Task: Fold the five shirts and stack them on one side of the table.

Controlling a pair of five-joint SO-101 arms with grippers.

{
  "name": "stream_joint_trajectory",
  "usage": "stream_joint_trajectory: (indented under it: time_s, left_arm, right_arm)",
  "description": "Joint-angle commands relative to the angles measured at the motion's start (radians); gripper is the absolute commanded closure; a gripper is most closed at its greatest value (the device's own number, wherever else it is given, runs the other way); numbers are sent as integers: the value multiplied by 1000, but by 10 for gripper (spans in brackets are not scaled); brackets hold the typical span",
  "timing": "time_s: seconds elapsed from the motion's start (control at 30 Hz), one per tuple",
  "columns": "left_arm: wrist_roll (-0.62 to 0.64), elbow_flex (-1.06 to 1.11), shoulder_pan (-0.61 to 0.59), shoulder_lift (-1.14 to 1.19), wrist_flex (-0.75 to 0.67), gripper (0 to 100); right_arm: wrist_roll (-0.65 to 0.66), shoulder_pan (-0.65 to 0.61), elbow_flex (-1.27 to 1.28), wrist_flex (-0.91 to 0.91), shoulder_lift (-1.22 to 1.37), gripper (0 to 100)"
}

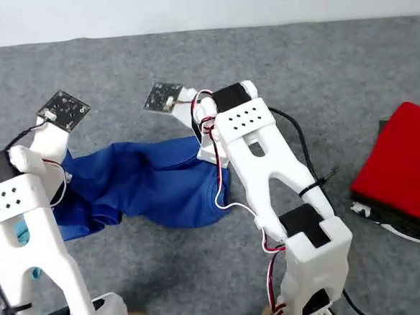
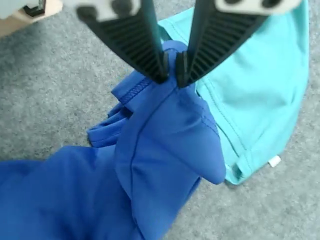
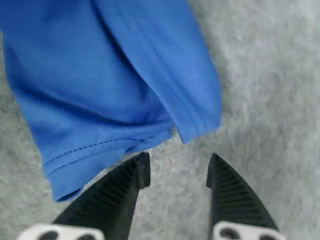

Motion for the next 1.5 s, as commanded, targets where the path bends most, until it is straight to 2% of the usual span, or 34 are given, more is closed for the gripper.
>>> stream_joint_trajectory:
  time_s: [0.0,0.47,0.7,0.93,1.1,1.2,1.47]
  left_arm:
    - [-14,8,-5,0,-15,995]
    - [-14,42,2,0,-15,995]
    - [-14,44,2,0,-15,995]
    - [-14,53,2,0,-15,995]
    - [-14,107,2,0,-66,995]
    - [-14,117,2,0,-72,995]
    - [-14,117,2,0,-80,995]
  right_arm:
    - [107,-10,-9,-5,-8,798]
    - [262,-7,-9,-113,47,798]
    - [267,-25,-9,-150,117,799]
    - [269,-21,-9,-278,171,801]
    - [278,-21,-9,-344,177,928]
    - [345,-21,-9,-343,173,991]
    - [353,-19,-49,-335,170,984]
